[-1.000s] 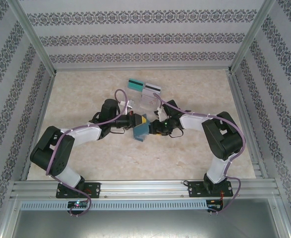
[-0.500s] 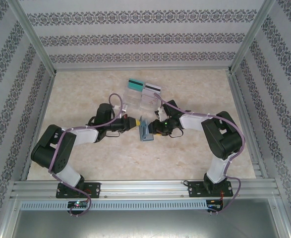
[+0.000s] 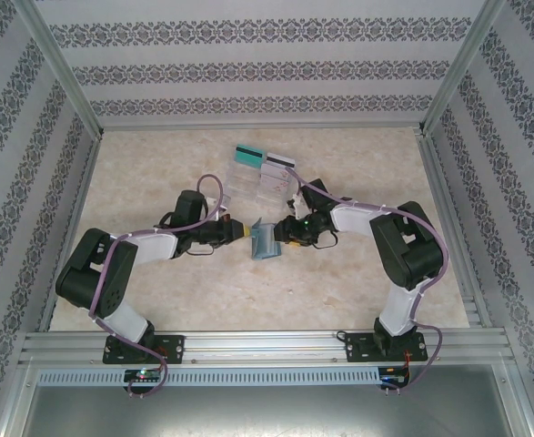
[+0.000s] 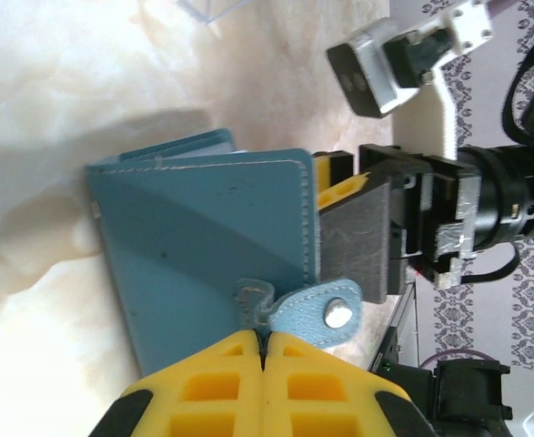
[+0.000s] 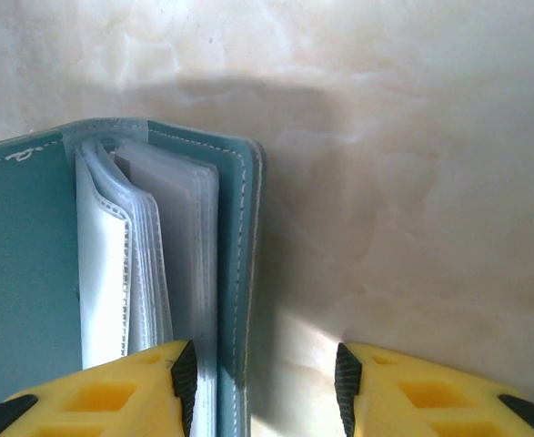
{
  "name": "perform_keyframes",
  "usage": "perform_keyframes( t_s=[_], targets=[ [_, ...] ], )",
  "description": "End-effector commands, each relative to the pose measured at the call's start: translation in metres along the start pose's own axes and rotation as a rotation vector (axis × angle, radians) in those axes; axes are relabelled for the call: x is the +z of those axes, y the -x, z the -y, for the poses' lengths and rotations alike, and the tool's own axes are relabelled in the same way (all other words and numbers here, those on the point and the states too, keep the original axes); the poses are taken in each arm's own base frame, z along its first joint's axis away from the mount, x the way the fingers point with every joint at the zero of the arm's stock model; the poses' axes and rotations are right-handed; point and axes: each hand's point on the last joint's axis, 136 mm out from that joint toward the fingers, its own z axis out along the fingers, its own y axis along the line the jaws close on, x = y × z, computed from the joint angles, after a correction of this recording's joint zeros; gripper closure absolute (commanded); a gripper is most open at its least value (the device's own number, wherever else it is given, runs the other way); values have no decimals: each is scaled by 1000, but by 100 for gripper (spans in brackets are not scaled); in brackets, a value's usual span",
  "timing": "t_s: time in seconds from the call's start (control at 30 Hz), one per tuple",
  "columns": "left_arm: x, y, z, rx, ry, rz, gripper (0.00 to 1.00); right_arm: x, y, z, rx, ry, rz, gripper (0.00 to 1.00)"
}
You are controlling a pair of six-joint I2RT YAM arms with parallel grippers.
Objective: Put the credit cards into the card holder
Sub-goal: Close the card holder at the center of the table, then turn over the card holder at the center of the table.
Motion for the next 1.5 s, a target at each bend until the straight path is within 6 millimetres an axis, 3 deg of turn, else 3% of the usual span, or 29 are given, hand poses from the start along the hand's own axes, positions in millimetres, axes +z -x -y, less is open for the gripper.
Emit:
perform_keyframes(
  t_s=[0.0, 0.2, 0.33, 0.37, 0.43, 0.5, 0.63, 0.73, 0.83, 0.97, 1.1, 1.17, 1.3, 1.37, 1.47],
  targets=[
    [10, -1, 16, 28, -10, -34, 100, 4, 5, 15, 30, -25, 28, 52],
    [36, -2, 31, 55, 1, -85, 99, -19, 10, 22, 121, 79, 88, 51],
    [62, -17, 22, 54, 45, -167, 91, -28, 9, 41, 154, 36, 109, 50],
    [67, -21, 17, 54, 63, -182, 87, -30, 9, 44, 159, 24, 116, 49],
    [71, -26, 7, 45, 98, -199, 69, -35, 8, 51, 165, -6, 132, 49],
    [73, -29, 2, 40, 107, -209, 63, -39, 7, 54, 174, -22, 138, 49],
    [75, -28, 5, 36, 108, -224, 38, -44, 5, 64, 190, -51, 148, 48],
    [74, -27, 8, 47, 118, -235, 33, -58, 8, 75, 217, -69, 192, 48],
    [68, -26, 12, 66, 139, -236, 25, -70, 10, 69, 181, -81, 214, 48],
    [52, -18, 21, 105, 208, -228, 24, -67, 5, 44, 70, -98, 136, 48],
    [36, -9, 30, 110, 247, -188, 23, -53, 3, 5, -45, -26, 92, 48],
    [28, -7, 25, 89, 290, -173, 22, -46, 4, -5, -70, -15, 75, 49],
    [21, -10, 4, 57, 404, -178, 24, -30, 2, -4, -116, -96, 13, 56],
    [24, -12, -3, 29, 418, -182, 26, -20, -2, 4, -109, -120, -22, 63],
    [29, -14, -16, -2, 445, -192, 26, -10, -9, 14, -103, -147, -56, 64]
  ],
)
